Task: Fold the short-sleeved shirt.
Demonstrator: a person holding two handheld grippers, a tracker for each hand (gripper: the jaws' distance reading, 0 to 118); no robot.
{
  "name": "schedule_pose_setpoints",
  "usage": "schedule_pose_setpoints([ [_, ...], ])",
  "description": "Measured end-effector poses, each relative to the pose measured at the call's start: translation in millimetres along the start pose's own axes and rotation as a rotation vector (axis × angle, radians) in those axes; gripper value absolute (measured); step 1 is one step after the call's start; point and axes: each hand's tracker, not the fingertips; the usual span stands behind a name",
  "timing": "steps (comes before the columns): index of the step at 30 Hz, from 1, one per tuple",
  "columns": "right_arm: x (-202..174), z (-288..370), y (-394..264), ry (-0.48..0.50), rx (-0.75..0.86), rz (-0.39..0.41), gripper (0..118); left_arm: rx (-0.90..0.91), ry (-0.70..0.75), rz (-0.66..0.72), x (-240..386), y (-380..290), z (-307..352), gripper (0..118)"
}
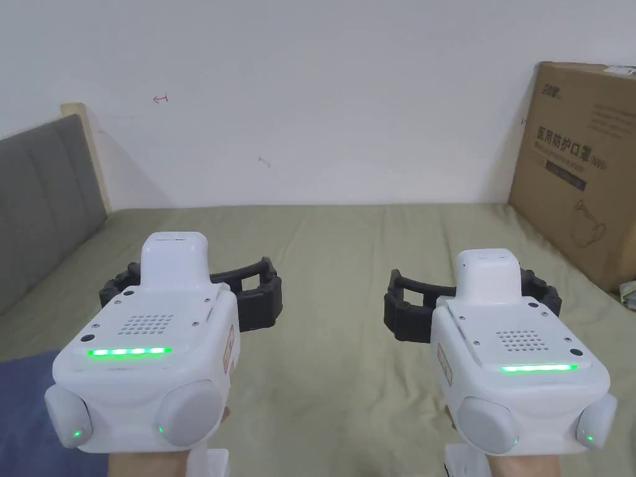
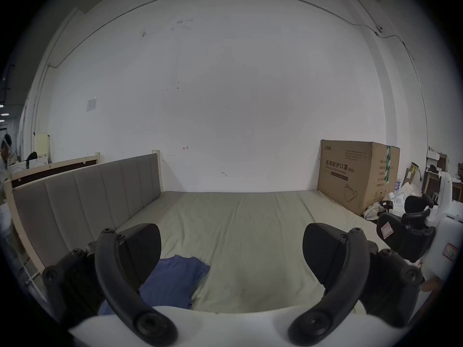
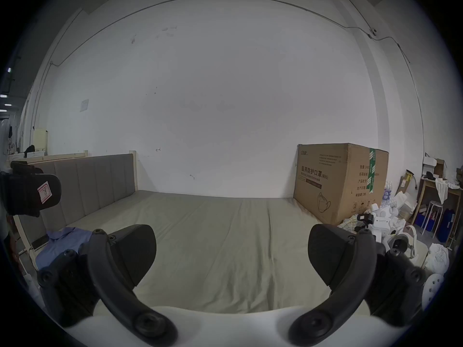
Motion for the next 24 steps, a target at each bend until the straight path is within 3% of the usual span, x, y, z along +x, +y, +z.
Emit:
schedule_pose_setpoints([
  [24,8.0,-2.1,-4.3,0.010,-0.032,-0.051,118,-0.006,0.030,0.026,-7.7,-5.3,1.0,111],
])
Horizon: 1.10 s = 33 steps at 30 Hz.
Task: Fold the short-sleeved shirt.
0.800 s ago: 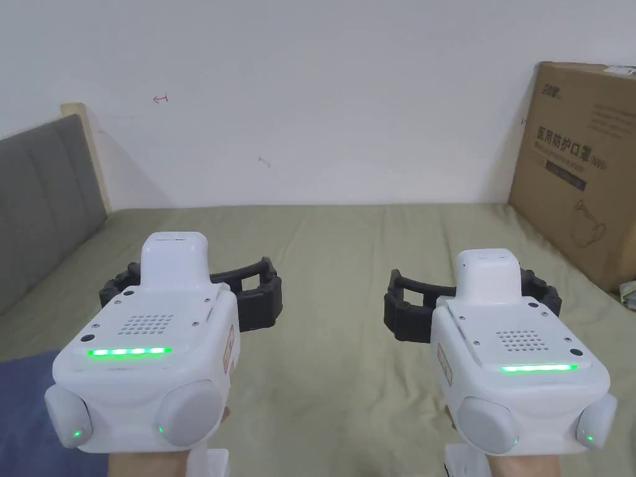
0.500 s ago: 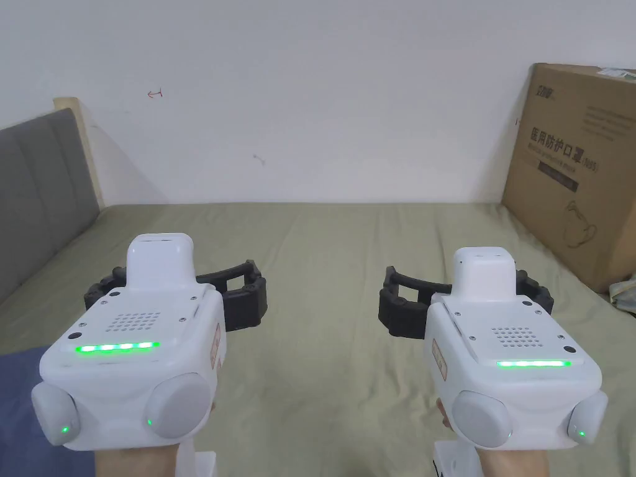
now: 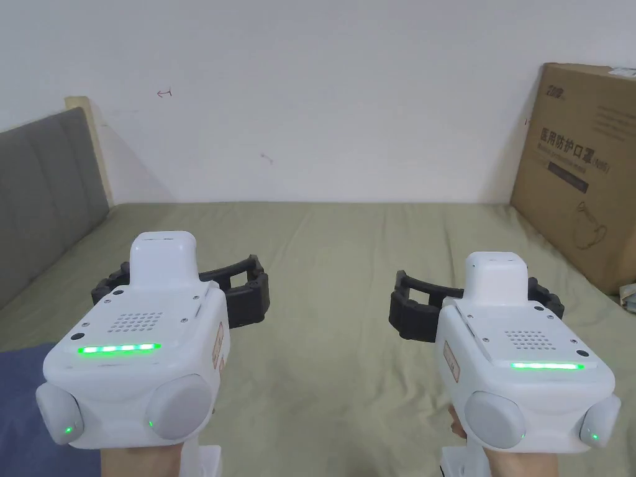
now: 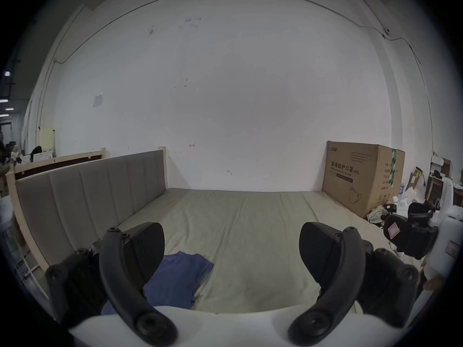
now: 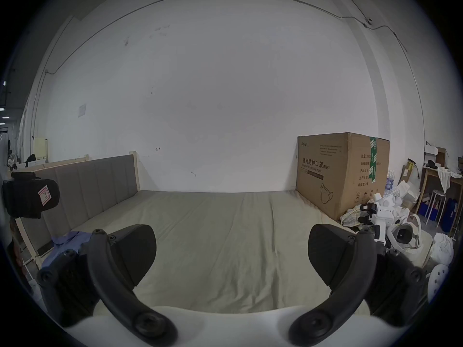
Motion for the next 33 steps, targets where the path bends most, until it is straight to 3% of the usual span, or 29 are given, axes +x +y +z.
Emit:
schedule_pose_setpoints([
  [20,-6.8,-3.2,1.0,0.001,-0.019,-0.002,118,0.004,-0.028,0.013,-2.7,3.6,1.3,111],
  [33,-9.1,3.0,4.7,-0.007,0.014,0.039,118,-0.014,-0.023,-0.006,-3.2,0.6,-0.9,113],
])
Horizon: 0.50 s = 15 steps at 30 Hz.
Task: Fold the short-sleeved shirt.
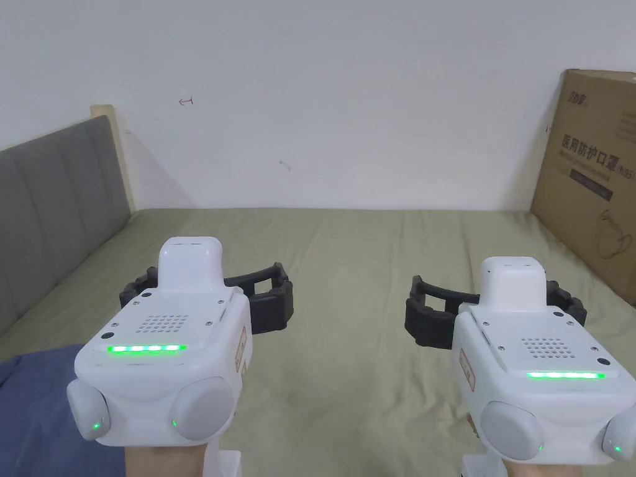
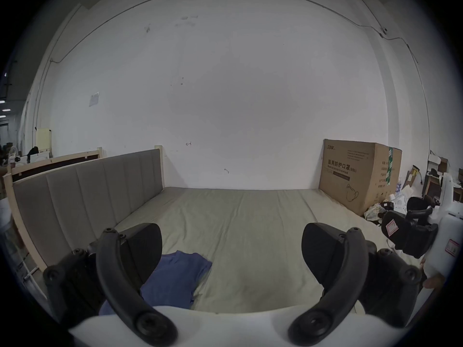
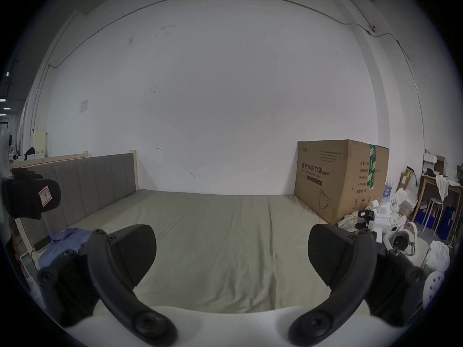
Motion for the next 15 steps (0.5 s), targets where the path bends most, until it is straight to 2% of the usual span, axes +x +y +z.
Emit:
schedule_pose_setpoints([
  [8,3.3,-1.7,0.1,0.032,-0.040,-0.051,118,-0.001,0.000,-0.007,1.1,4.1,0.6,113],
  [15,3.1,-4.2,0.1,0.020,-0.047,-0.033,118,-0.019,-0.001,-0.001,-0.7,4.2,-0.6,113],
])
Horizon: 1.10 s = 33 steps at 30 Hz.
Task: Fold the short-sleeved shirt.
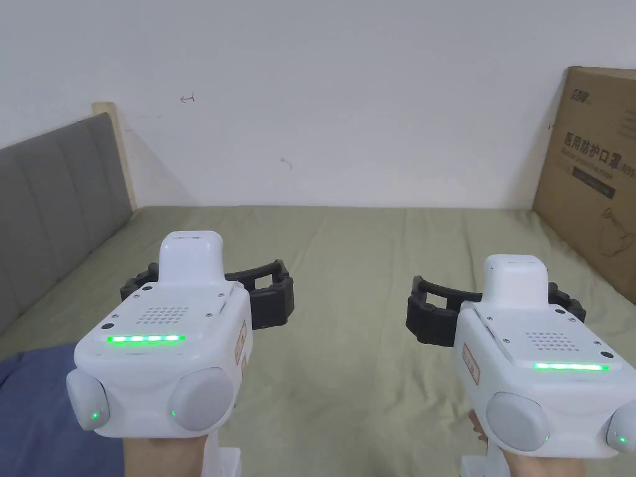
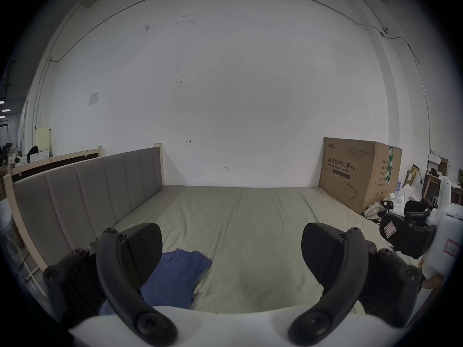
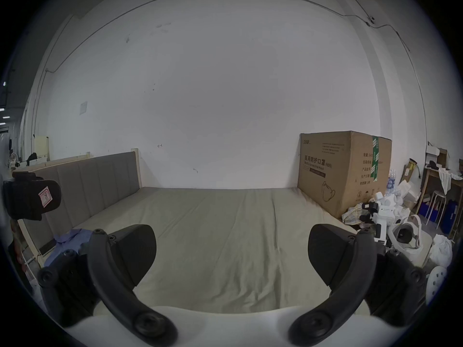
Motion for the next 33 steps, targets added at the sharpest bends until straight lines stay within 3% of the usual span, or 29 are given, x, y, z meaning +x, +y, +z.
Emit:
schedule_pose_setpoints([
  [9,5.3,-2.9,-3.1,0.026,-0.028,-0.060,118,-0.013,-0.006,0.018,0.6,-3.3,-2.3,113],
  [22,-1.4,1.6,-4.2,0.028,-0.001,0.024,118,-0.016,0.005,-0.020,1.7,-5.4,-5.7,112],
  [26,-1.0,1.9,-5.9,0.032,-0.009,0.009,117,-0.017,-0.001,-0.007,0.2,-5.9,-4.5,107],
  [27,-0.2,2.0,-6.2,0.034,-0.011,0.004,113,-0.013,-0.003,-0.002,-0.7,-6.1,-3.8,100],
  [28,-0.1,2.6,-6.4,0.032,-0.011,0.002,92,-0.009,-0.007,-0.001,-1.1,-5.6,-3.0,82],
  [29,-0.2,4.0,-6.6,0.030,-0.008,0.003,62,-0.014,-0.012,0.000,-0.8,-4.0,-2.7,62],
  [30,-0.7,4.7,-6.4,0.031,-0.006,0.011,62,-0.024,-0.018,-0.002,-1.0,-3.9,-2.8,54],
  [31,-1.8,4.1,-6.0,0.006,-0.009,0.028,51,-0.026,-0.025,-0.003,-0.7,-4.2,-3.2,46],
  [33,-3.1,2.7,-6.4,-0.023,-0.003,0.029,18,-0.013,-0.010,-0.003,0.8,-4.7,-3.7,9],
])
